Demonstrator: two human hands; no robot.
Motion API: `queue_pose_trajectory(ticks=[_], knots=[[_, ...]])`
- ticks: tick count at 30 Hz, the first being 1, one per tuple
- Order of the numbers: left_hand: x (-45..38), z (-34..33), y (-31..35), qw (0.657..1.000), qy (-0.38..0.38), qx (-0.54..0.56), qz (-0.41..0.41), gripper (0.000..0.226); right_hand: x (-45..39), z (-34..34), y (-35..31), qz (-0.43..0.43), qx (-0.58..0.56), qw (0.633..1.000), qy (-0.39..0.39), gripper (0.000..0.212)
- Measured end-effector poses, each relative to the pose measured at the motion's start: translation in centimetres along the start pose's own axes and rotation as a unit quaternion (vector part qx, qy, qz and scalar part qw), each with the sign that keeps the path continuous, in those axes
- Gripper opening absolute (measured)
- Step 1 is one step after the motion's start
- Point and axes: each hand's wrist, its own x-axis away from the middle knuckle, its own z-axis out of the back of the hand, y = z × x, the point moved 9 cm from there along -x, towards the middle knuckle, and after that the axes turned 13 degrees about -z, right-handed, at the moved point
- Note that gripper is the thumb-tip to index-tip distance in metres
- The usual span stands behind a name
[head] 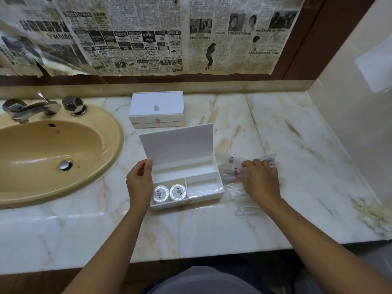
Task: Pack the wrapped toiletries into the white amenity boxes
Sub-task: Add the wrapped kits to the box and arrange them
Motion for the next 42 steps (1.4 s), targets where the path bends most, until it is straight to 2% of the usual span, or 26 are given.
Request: queue_pose_trajectory(ticks=[3, 10, 13, 17, 19, 21, 23, 25, 27, 30, 36, 42], knots=[[0.0, 0.0, 0.2, 1.0, 0.002, 0.002, -0.001, 0.013, 0.0, 1.0, -0.7, 0.023, -0.003, 0.999, 0.03, 0.03], [0.0, 0.0, 0.0, 1.0, 0.005, 0.01, -0.002, 0.012, 0.8, 8.8, -5.7, 0.108, -0.113, 0.978, 0.139, 0.016], [0.0, 0.0, 0.0, 1.0, 0.005, 0.014, 0.001, 0.011, 0.9, 11.5, -8.8, 0.12, -0.189, 0.969, 0.107, 0.011], [0.0, 0.0, -0.4, 1.0, 0.006, 0.018, 0.009, 0.012, 1.8, 12.8, -14.7, 0.194, -0.293, 0.936, 0.017, 0.011], [-0.1, 0.1, -0.3, 1.0, 0.008, 0.019, 0.007, 0.012, 2.6, 12.5, -17.4, 0.232, -0.311, 0.922, -0.016, 0.01], [-0.1, 0.1, -0.3, 1.0, 0.009, 0.017, 0.007, 0.013, 3.0, 10.7, -19.6, 0.263, -0.248, 0.931, -0.05, 0.011], [0.0, 0.1, -0.3, 1.0, 0.007, 0.009, 0.006, 0.016, 3.0, 7.7, -21.0, 0.277, -0.114, 0.95, -0.089, 0.015], [-0.1, 0.1, -0.3, 1.0, 0.0, 0.006, 0.001, 0.016, 3.1, 5.1, -22.0, 0.293, -0.009, 0.949, -0.115, 0.019], [-0.1, 0.0, -0.7, 1.0, -0.003, 0.015, 0.008, 0.016, 3.4, 3.4, -22.8, 0.309, 0.041, 0.941, -0.131, 0.016], [-0.1, -0.1, -1.4, 1.0, -0.007, 0.019, 0.022, 0.023, 3.6, 2.0, -23.4, 0.318, 0.059, 0.935, -0.147, 0.011], [-0.1, 0.1, -0.5, 1.0, 0.01, 0.015, 0.011, 0.016, 3.7, 0.8, -23.1, 0.313, 0.124, 0.925, -0.174, 0.026], [-0.1, 0.3, -0.5, 1.0, 0.012, 0.008, 0.011, 0.015, 3.6, 0.0, -22.9, 0.279, 0.099, 0.935, -0.196, 0.023]])
